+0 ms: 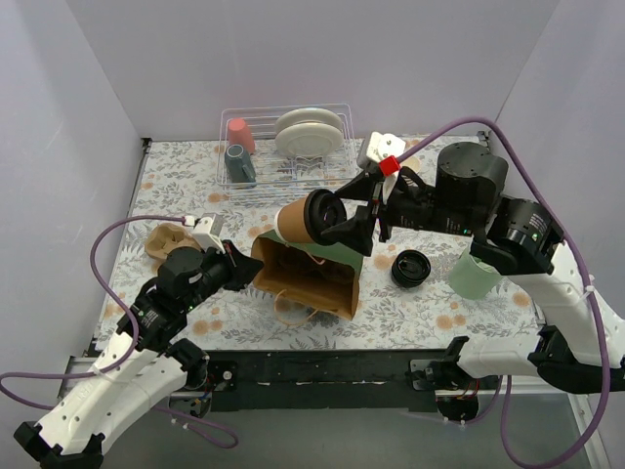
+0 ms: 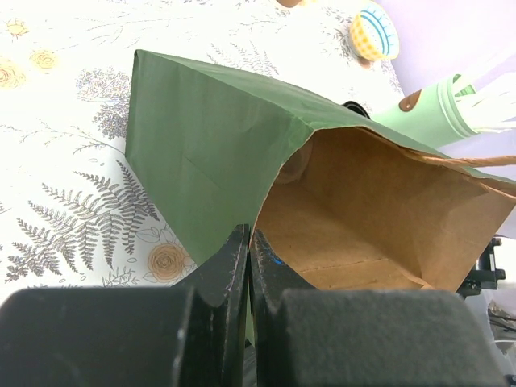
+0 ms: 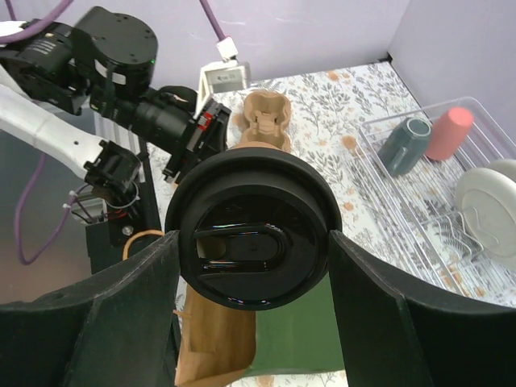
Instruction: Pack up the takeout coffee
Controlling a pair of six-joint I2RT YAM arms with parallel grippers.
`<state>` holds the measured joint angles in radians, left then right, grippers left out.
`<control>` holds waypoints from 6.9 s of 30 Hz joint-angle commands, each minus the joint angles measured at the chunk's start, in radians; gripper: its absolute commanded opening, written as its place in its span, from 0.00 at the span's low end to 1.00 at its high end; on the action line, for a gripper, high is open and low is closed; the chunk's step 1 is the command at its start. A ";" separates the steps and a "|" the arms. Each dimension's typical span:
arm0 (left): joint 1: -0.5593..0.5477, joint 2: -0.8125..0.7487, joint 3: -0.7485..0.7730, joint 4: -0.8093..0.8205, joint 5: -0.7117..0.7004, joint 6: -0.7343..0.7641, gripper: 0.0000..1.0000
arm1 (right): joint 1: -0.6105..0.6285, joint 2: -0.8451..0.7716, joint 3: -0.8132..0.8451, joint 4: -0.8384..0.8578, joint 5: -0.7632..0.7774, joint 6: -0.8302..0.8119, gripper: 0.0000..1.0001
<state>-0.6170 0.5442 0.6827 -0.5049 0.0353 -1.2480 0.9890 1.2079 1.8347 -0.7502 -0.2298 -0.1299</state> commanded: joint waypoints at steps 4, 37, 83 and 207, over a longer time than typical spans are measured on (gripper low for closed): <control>0.000 0.029 0.064 0.002 -0.006 -0.019 0.00 | 0.072 0.010 0.063 0.092 -0.003 -0.010 0.43; 0.002 -0.085 -0.061 0.175 0.109 -0.047 0.00 | 0.227 -0.071 -0.394 0.055 0.387 -0.266 0.41; 0.002 -0.159 -0.218 0.281 0.288 0.079 0.00 | 0.258 0.105 -0.966 0.696 0.655 -0.528 0.37; 0.002 -0.141 -0.233 0.230 0.250 -0.022 0.00 | 0.099 0.140 -1.143 0.962 0.736 -0.600 0.34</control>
<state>-0.6163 0.4030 0.4507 -0.2783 0.2691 -1.2640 1.1103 1.3296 0.7040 0.1574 0.4698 -0.7559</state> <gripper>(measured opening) 0.010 0.751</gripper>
